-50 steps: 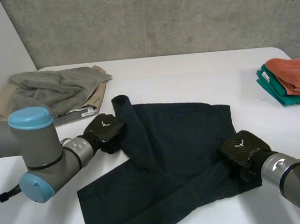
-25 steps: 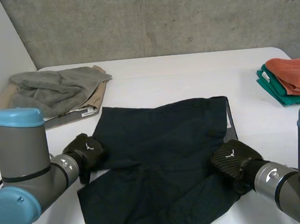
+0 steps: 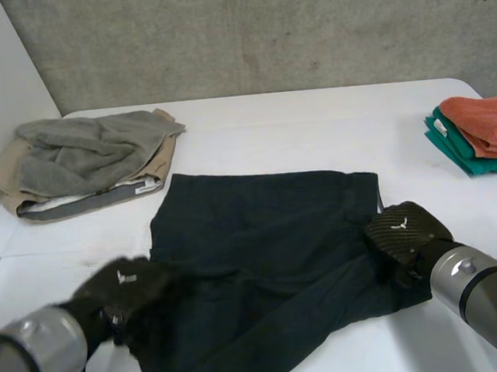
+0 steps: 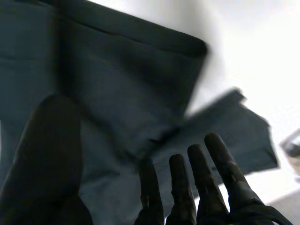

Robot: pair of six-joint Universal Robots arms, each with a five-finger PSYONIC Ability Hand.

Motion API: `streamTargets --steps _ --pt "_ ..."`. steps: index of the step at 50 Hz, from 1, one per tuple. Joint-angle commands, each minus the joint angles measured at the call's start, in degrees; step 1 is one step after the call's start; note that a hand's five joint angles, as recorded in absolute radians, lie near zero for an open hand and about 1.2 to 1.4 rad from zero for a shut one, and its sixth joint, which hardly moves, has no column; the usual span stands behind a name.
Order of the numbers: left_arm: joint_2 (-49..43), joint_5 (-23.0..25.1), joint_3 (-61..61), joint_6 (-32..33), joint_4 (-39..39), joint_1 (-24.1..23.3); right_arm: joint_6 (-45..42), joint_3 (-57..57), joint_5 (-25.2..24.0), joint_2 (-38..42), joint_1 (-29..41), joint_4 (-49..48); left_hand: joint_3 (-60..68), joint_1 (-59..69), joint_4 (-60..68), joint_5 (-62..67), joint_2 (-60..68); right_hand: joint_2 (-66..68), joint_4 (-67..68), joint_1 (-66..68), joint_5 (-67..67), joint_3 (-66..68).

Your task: Fold the laundry.

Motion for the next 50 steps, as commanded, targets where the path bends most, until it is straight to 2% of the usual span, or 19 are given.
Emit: streamTargets --steps 1,9,13,15,19,22,24,29,32,36,37,41,47,50 --pt "1.5 3.5 -4.8 -1.1 -3.5 1.6 0.0 0.3 0.1 0.1 0.6 -0.4 5.0 5.0 4.7 4.5 4.9 12.2 11.3 14.9 11.5 11.7" --pt "-2.5 5.0 -7.0 -1.3 -4.4 0.7 0.1 0.4 0.4 -0.5 0.3 -0.8 6.0 6.0 5.7 5.5 6.0 12.2 11.3 14.9 11.5 11.7" --pt "-5.2 4.5 -6.9 -1.3 -4.0 -0.3 0.1 0.5 0.5 -1.0 -0.3 -0.6 14.2 14.2 13.9 13.7 14.2 12.2 11.3 14.9 11.5 11.7" --pt "-6.4 4.3 -6.6 -1.4 -3.8 -0.6 0.1 0.5 0.4 -1.3 -0.5 -0.5 19.9 19.9 19.6 19.4 19.9 12.2 11.3 14.9 11.5 11.7" --pt "-8.0 4.3 -5.9 -1.3 -4.2 -1.7 0.0 0.8 0.1 -2.5 -0.7 0.2 55.0 55.0 54.7 54.6 55.0 12.2 11.3 14.9 11.5 11.7" --pt "-7.4 4.3 -5.1 -1.0 -4.9 -2.4 -1.4 1.5 -0.6 -3.6 -0.7 3.2 55.1 55.1 54.8 54.6 55.1 12.2 11.3 14.9 11.5 11.7" --pt "-6.0 4.2 -4.4 -0.6 -6.7 -3.0 -4.4 2.1 -1.9 -3.8 -0.6 6.3 55.1 55.1 54.8 54.6 55.1 12.2 11.3 14.9 11.5 11.7" --pt "-2.8 3.5 -2.0 3.1 -14.3 -4.4 -25.4 5.3 -4.6 -3.0 -3.2 22.7 55.1 55.1 54.8 54.6 55.1 12.2 11.3 14.9 11.5 11.7" --pt "-2.8 3.0 0.7 7.2 -15.7 -3.9 -26.3 3.3 -5.1 -2.5 -3.4 20.6 55.1 55.1 54.8 54.6 55.1 12.2 11.3 14.9 11.5 11.7" --pt "-6.3 2.7 5.6 12.3 -11.0 -2.0 -16.2 -3.5 -3.9 -0.3 -2.2 14.5 55.1 55.1 54.8 54.6 55.1 12.2 11.3 14.9 11.5 11.7" --pt "-7.3 2.6 7.0 12.8 -9.5 -1.9 -11.9 -6.4 -3.4 0.6 -1.6 12.6 55.1 55.1 54.8 54.6 55.1 12.2 11.3 14.9 11.5 11.7" --pt "-13.4 1.4 14.6 13.6 -0.9 -1.9 -4.3 -12.4 -2.0 3.6 0.4 7.0 55.1 55.1 54.8 54.6 55.1 12.2 11.3 14.9 11.5 11.7" --pt "-25.3 -3.4 29.0 11.7 17.1 -2.0 -2.0 -19.2 1.3 10.5 2.1 -3.5 55.1 55.1 54.8 54.6 55.1 12.2 11.3 14.9 11.5 11.7" --pt "-32.7 -4.6 36.6 11.6 25.1 -2.0 -1.3 -23.6 5.0 15.8 3.0 -9.6 55.1 55.1 54.8 54.6 55.1 12.2 11.3 14.9 11.5 11.7"
